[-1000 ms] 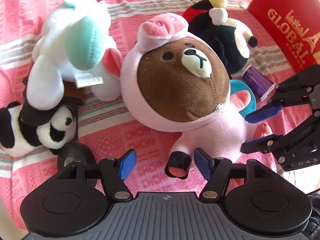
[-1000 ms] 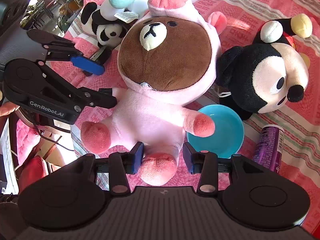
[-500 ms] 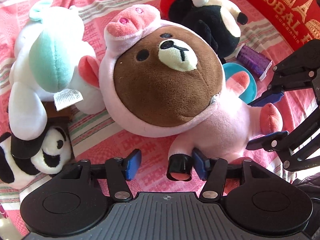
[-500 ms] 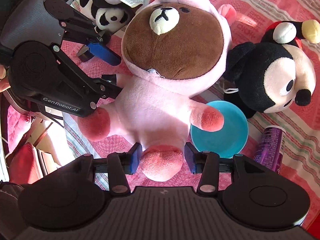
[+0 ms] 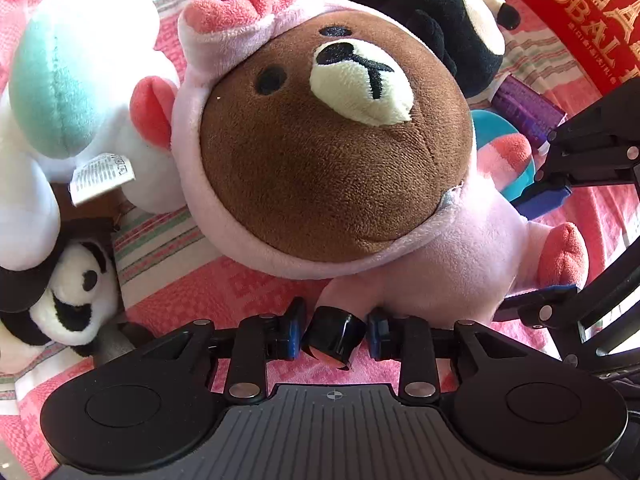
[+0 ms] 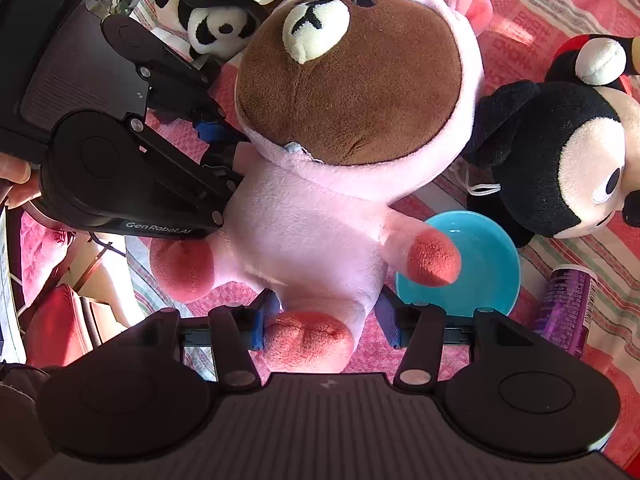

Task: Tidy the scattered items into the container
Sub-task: 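Lift the bear with both tools and carry it toward the red box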

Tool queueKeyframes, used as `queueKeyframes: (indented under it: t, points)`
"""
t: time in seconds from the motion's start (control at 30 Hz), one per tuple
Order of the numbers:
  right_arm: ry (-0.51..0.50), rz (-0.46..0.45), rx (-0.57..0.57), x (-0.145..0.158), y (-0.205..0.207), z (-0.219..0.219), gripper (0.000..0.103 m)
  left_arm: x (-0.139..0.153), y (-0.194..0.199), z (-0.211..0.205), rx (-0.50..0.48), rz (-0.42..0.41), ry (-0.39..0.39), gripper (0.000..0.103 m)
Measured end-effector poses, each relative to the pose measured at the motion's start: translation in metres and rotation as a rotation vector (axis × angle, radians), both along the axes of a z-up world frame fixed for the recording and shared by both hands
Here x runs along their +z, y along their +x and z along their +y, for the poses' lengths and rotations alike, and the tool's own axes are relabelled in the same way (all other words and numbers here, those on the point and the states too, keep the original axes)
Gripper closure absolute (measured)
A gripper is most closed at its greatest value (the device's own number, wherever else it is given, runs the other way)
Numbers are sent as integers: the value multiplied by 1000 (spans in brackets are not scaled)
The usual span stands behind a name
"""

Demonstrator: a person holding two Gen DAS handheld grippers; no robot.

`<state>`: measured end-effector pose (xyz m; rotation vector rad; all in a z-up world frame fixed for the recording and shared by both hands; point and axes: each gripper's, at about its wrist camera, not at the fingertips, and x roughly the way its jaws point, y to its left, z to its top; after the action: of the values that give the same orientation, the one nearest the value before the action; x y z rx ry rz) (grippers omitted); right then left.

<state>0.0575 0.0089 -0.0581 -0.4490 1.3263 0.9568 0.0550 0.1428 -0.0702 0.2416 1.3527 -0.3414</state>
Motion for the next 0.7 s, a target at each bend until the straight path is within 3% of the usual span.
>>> queueKeyframes:
  t: [0.2, 0.33, 0.7]
  points:
    - [12, 32, -35, -6, 4, -6, 44, 1, 0, -3, 22, -5, 10, 73]
    - [5, 33, -43, -10, 3, -5, 42, 5, -3, -8, 35, -45, 26, 80]
    - [15, -69, -37, 7, -12, 2, 48, 21, -21, -10, 139, -158, 32, 84]
